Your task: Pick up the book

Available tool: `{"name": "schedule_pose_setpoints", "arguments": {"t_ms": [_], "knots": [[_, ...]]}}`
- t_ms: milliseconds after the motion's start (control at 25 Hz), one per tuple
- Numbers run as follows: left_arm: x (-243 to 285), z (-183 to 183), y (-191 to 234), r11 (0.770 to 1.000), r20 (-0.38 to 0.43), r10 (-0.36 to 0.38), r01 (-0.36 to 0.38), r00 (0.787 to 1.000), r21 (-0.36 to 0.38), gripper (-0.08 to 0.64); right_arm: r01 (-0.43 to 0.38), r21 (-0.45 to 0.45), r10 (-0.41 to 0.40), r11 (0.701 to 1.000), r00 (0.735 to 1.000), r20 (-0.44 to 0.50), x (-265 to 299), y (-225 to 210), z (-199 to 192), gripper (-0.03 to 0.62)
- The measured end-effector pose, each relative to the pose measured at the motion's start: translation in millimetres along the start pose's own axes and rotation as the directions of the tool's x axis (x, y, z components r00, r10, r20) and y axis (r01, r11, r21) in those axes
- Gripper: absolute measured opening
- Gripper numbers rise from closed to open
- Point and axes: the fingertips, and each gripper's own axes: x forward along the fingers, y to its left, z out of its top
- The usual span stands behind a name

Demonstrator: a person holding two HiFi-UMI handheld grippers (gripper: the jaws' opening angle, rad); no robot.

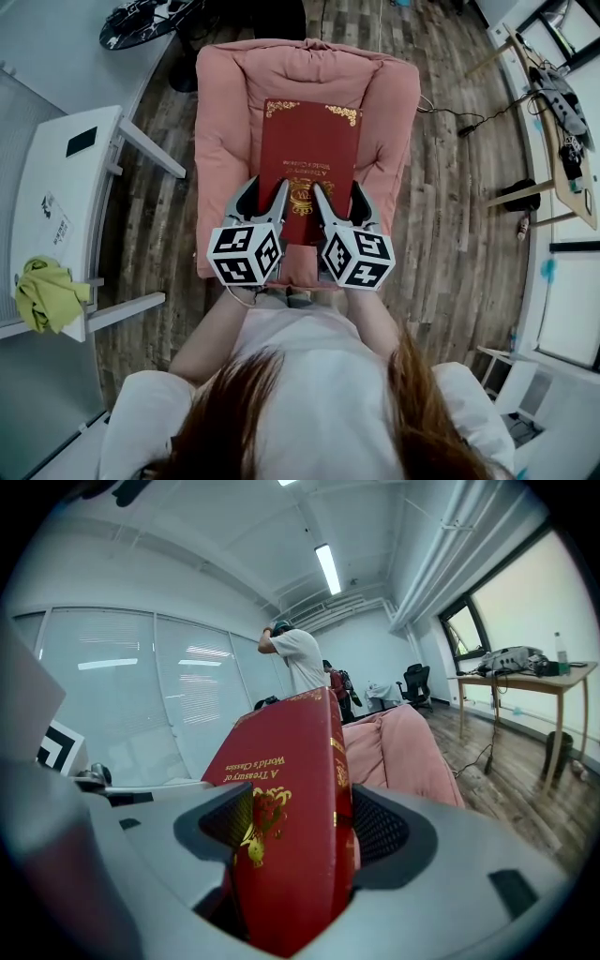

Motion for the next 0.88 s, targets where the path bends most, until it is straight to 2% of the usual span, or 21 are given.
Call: {"name": "schedule_pose_setpoints", "arguments": {"t_ms": [360, 600, 880], "knots": [[-22, -11, -3, 1.000, 0.037, 0.004, -0.003, 0.999, -0.014, 0.181, -0.022, -0.028, 0.022, 0.999, 1.000, 0.017, -18, 8, -10, 0.330], [-40, -12, -9, 1.000, 0.050, -0.020, 0.021, 0.999, -0.011, 0.181, -0.007, -0.037, 0.008, 0.999, 0.999, 0.035, -37, 16, -11, 0.330], [-92, -29, -10, 0.999, 0.042, -0.049, 0.049, 0.998, -0.005, 0.181, 0.025, -0.034, -0.023, 0.999, 0.999, 0.048, -82, 45, -34, 0.330]]}}
